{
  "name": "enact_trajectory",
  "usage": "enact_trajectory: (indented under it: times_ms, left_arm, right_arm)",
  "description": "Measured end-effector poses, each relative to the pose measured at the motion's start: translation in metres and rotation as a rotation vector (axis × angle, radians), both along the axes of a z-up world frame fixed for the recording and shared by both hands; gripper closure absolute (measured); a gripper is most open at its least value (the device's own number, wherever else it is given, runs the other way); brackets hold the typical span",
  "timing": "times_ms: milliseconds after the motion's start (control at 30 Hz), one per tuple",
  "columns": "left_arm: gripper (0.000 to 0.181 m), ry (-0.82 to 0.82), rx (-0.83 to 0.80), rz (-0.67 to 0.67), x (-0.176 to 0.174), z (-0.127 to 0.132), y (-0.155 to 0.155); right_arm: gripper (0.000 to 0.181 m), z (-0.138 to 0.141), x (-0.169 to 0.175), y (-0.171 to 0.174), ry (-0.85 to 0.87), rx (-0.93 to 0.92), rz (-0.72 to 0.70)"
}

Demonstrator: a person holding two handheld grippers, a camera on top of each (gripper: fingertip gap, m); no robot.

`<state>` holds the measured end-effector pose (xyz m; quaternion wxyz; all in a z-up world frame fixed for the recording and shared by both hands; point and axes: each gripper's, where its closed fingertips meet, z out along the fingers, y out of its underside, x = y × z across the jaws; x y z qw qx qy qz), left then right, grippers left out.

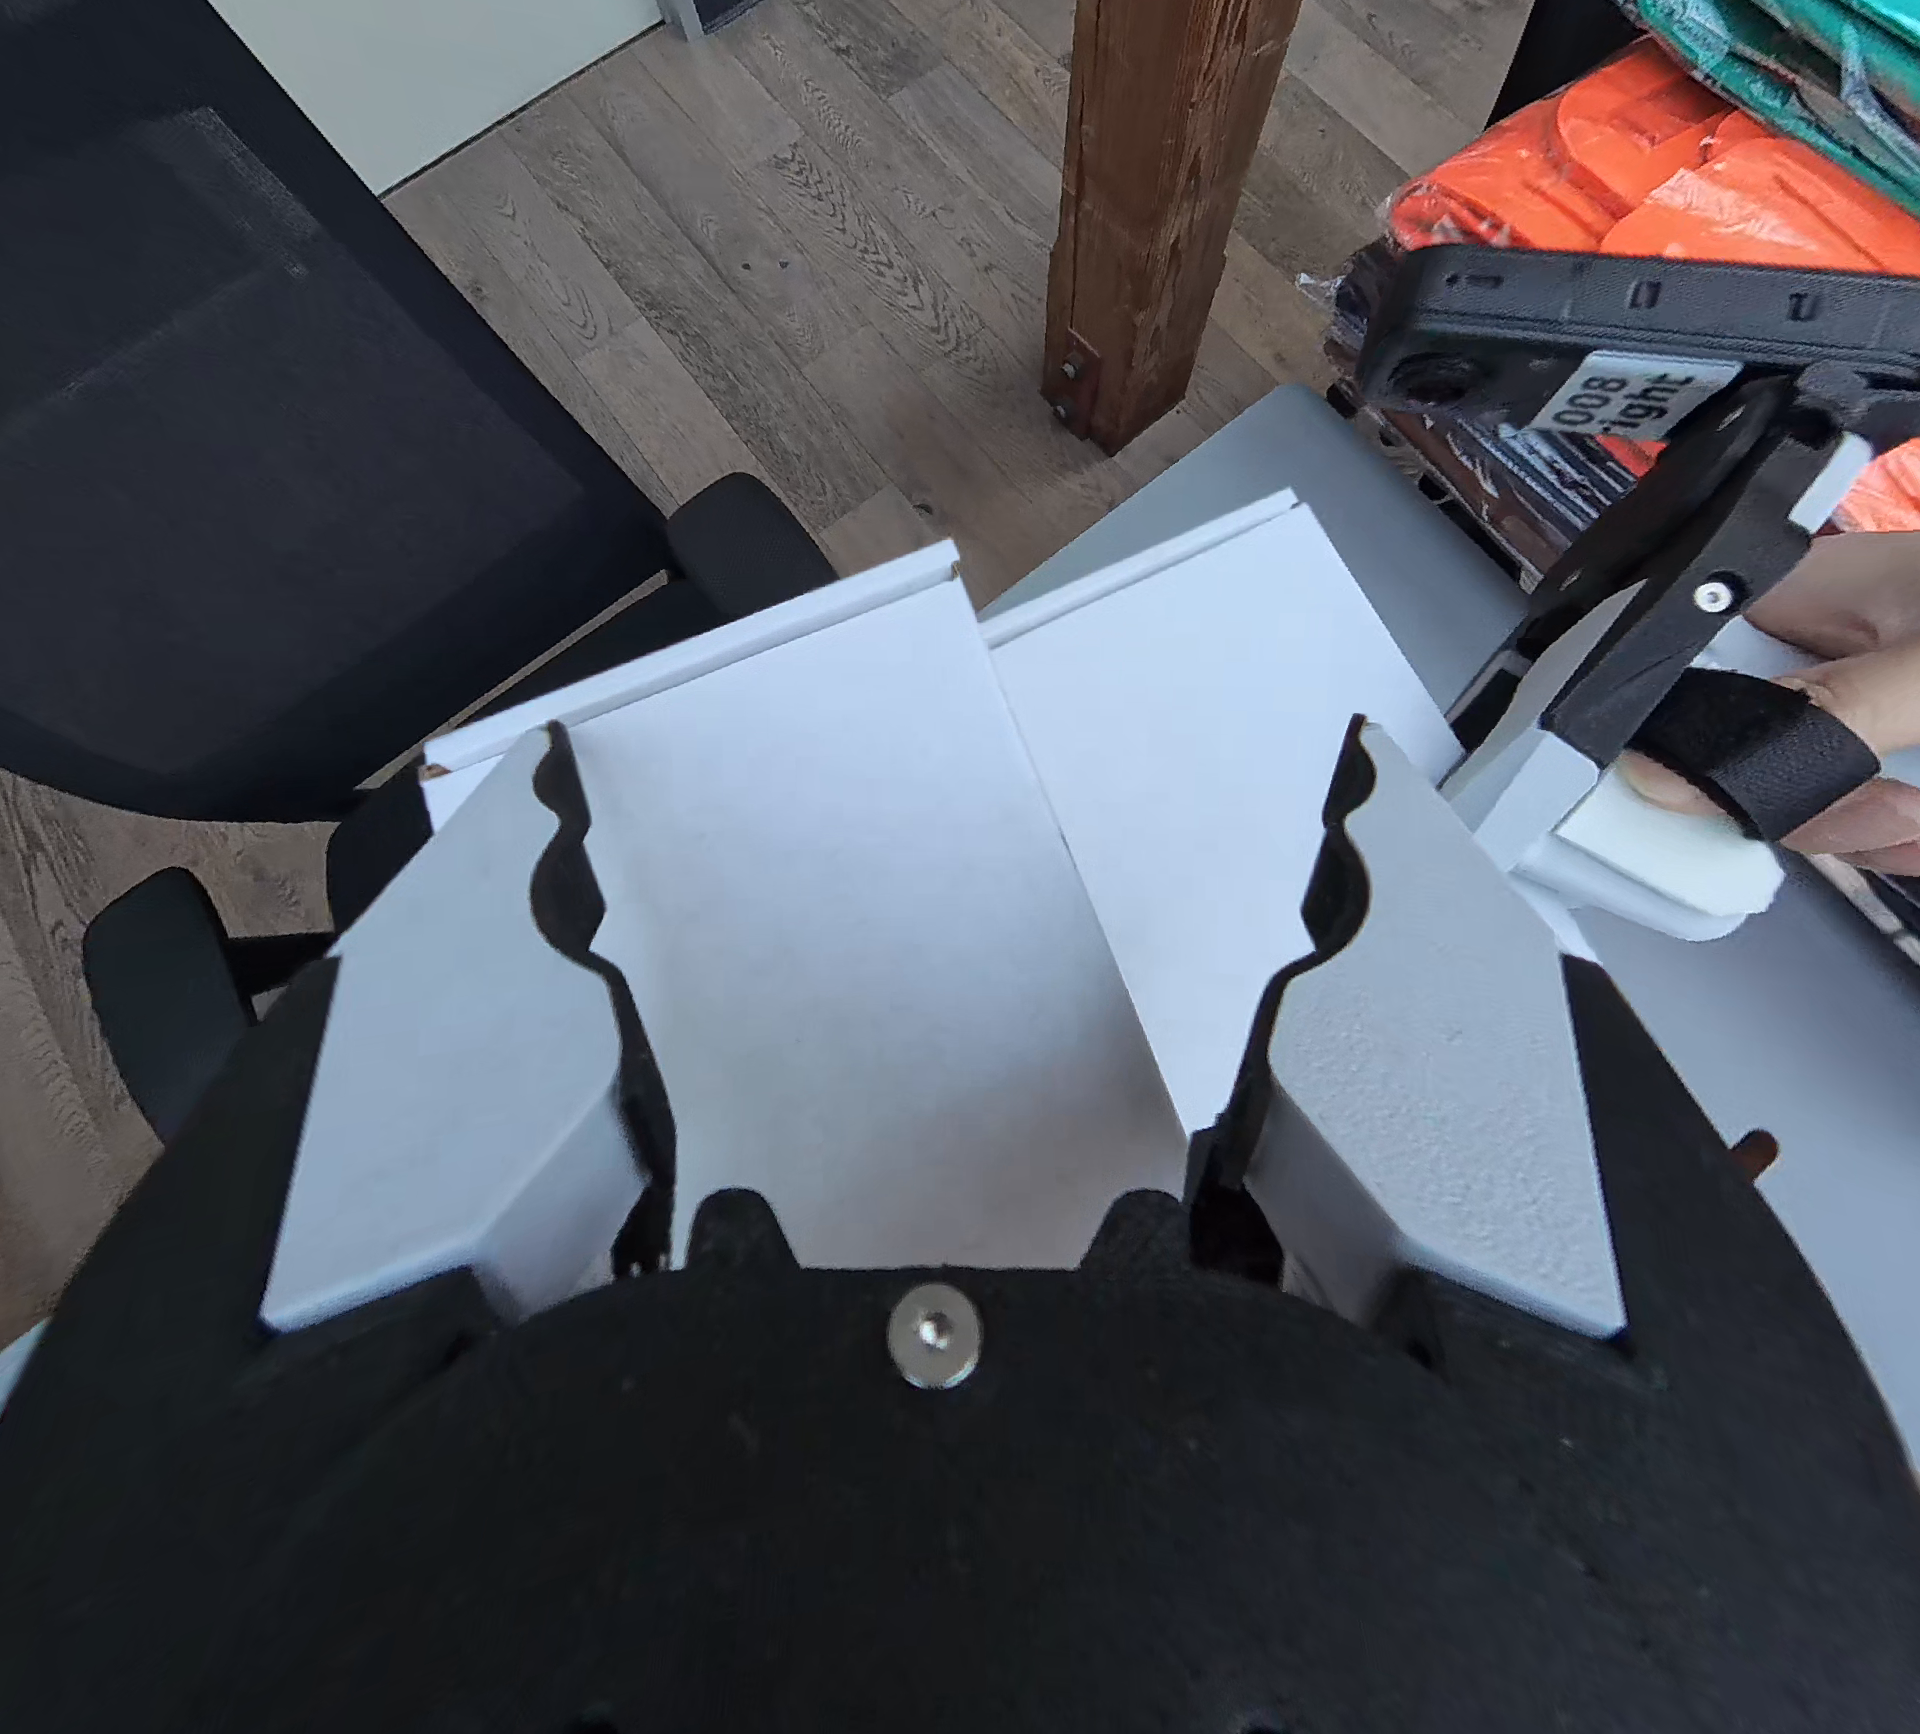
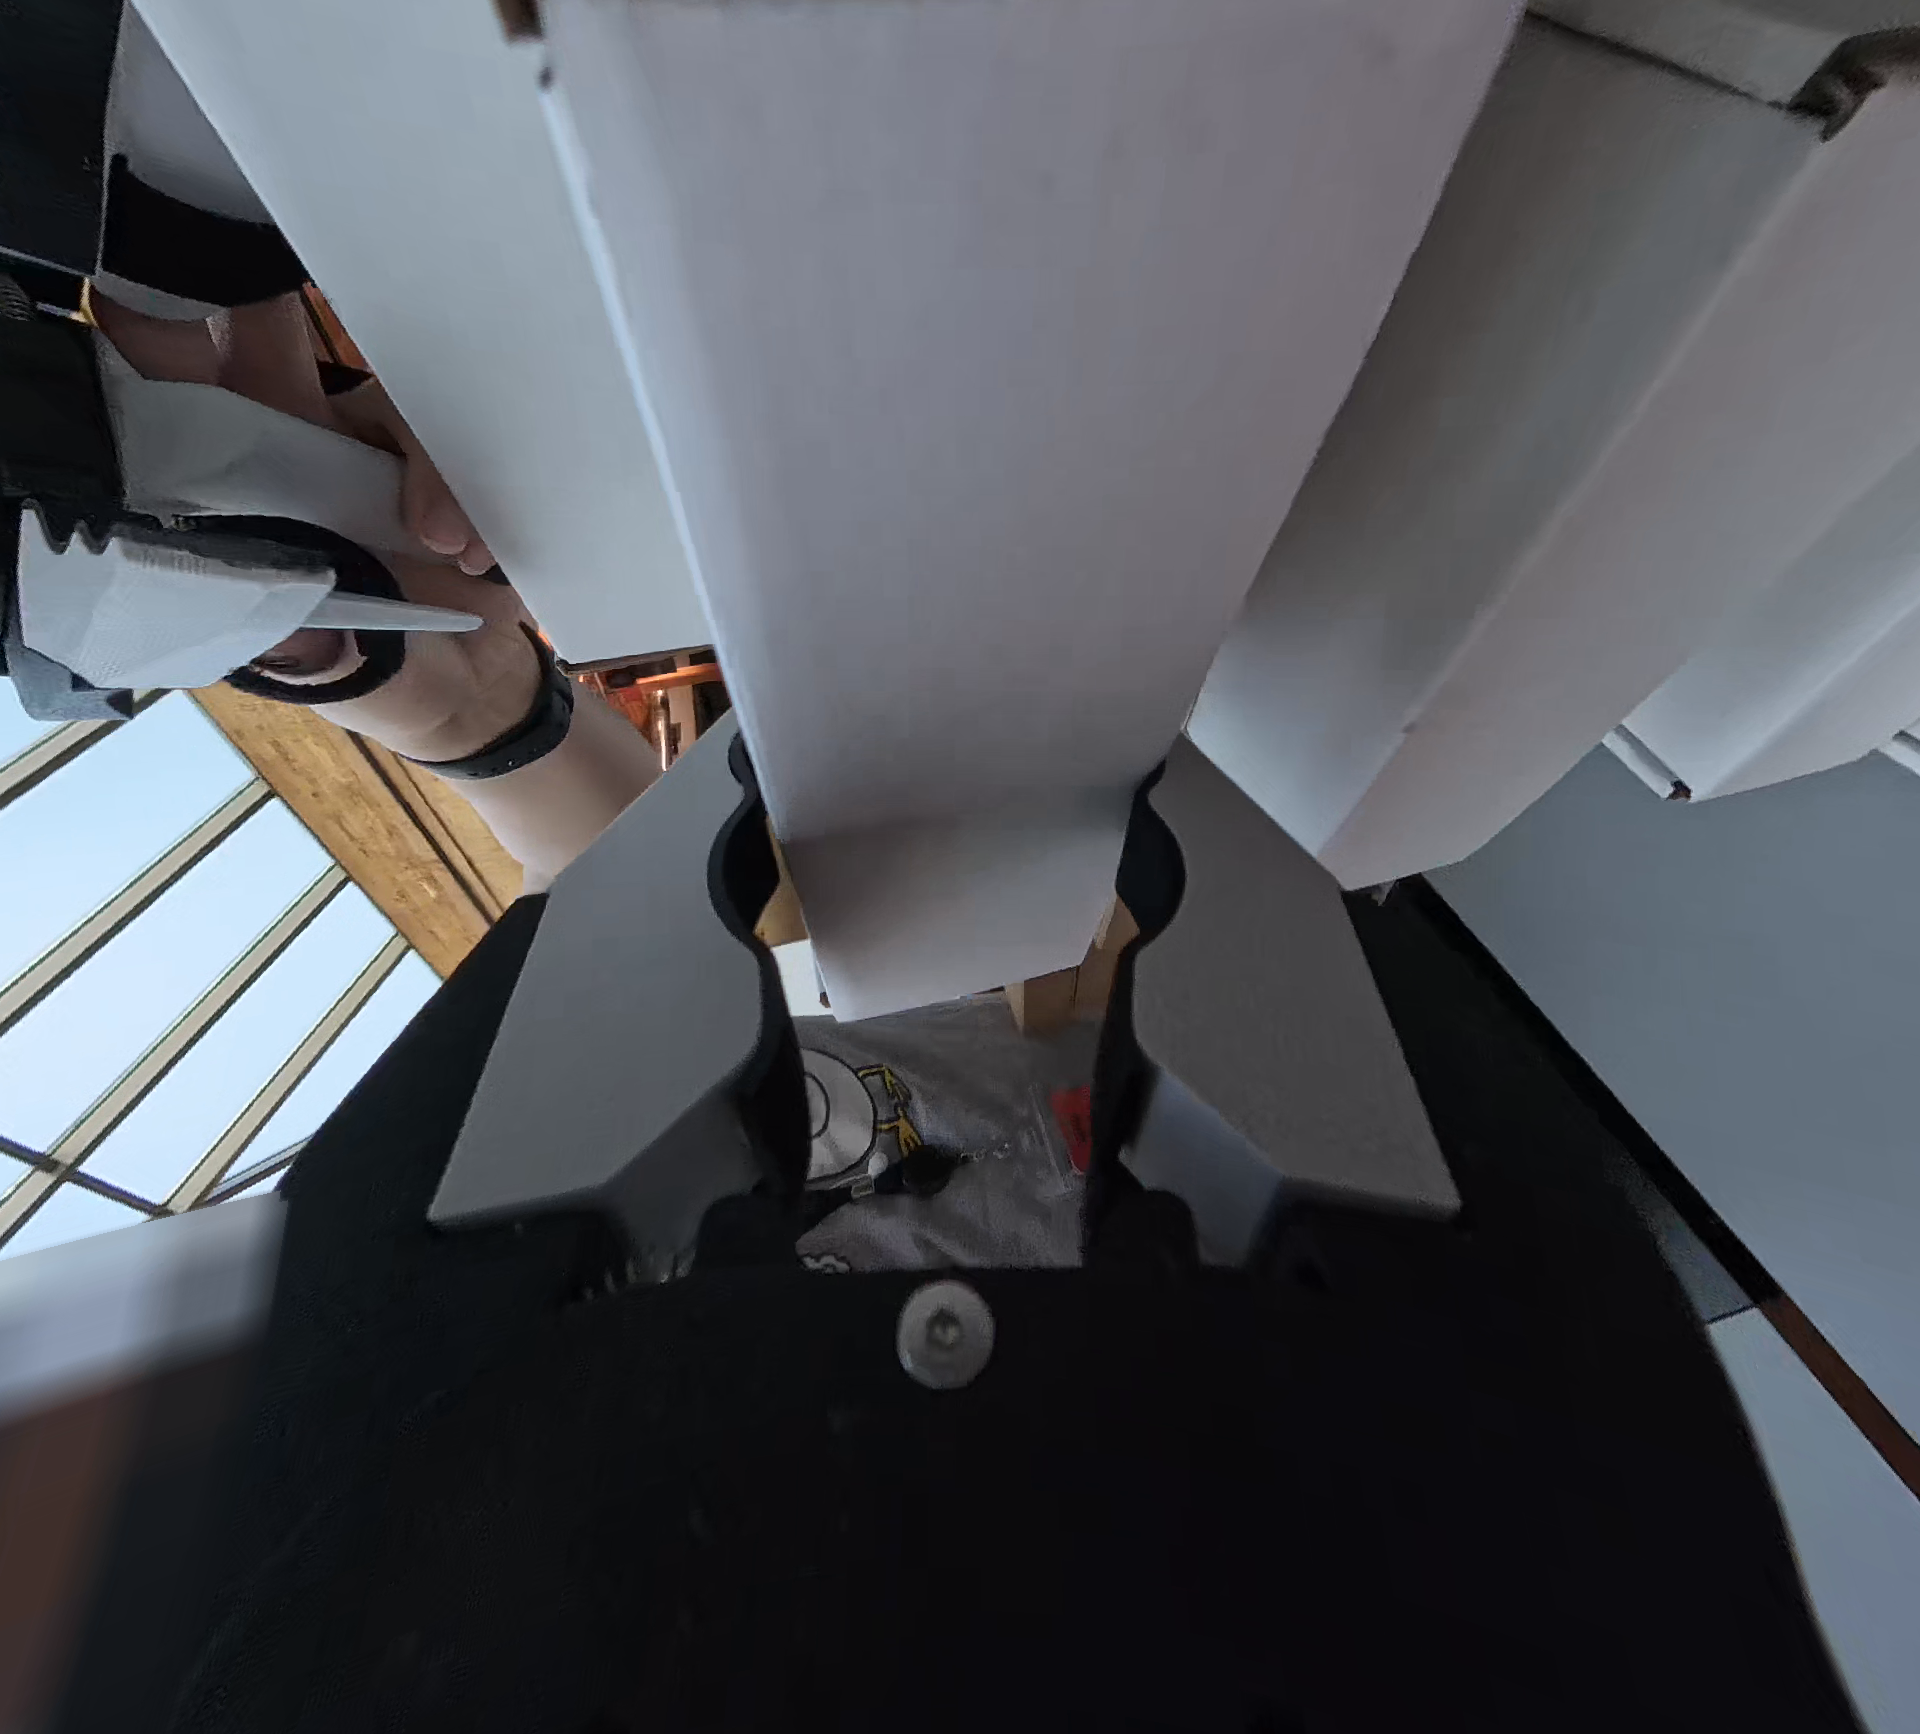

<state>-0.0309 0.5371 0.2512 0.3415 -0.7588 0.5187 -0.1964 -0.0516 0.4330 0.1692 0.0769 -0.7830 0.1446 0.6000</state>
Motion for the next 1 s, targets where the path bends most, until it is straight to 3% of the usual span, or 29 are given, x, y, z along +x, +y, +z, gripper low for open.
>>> enact_trajectory:
  times_ms: [33, 467, 667, 800, 1000]
  left_arm:
    - [0.045, -0.015, -0.003, -0.008, 0.001, 0.002, -0.002]
    - [0.042, -0.083, -0.073, -0.037, 0.003, 0.007, -0.005]
    - [0.040, 0.059, 0.041, -0.069, 0.000, -0.008, -0.005]
    - [0.045, 0.228, 0.208, -0.037, -0.006, -0.021, 0.000]
    - [0.050, 0.300, 0.283, -0.030, -0.002, -0.026, -0.001]
  right_arm:
    - [0.116, 0.000, 0.000, -0.003, 0.009, -0.011, 0.015]
    - [0.115, 0.004, -0.006, -0.010, -0.008, -0.111, 0.121]
    - [0.113, 0.004, -0.005, -0.003, -0.030, -0.036, 0.081]
    - [0.111, 0.003, -0.004, -0.001, -0.054, 0.036, 0.044]
    - [0.086, 0.001, 0.004, 0.010, -0.179, 0.208, -0.094]
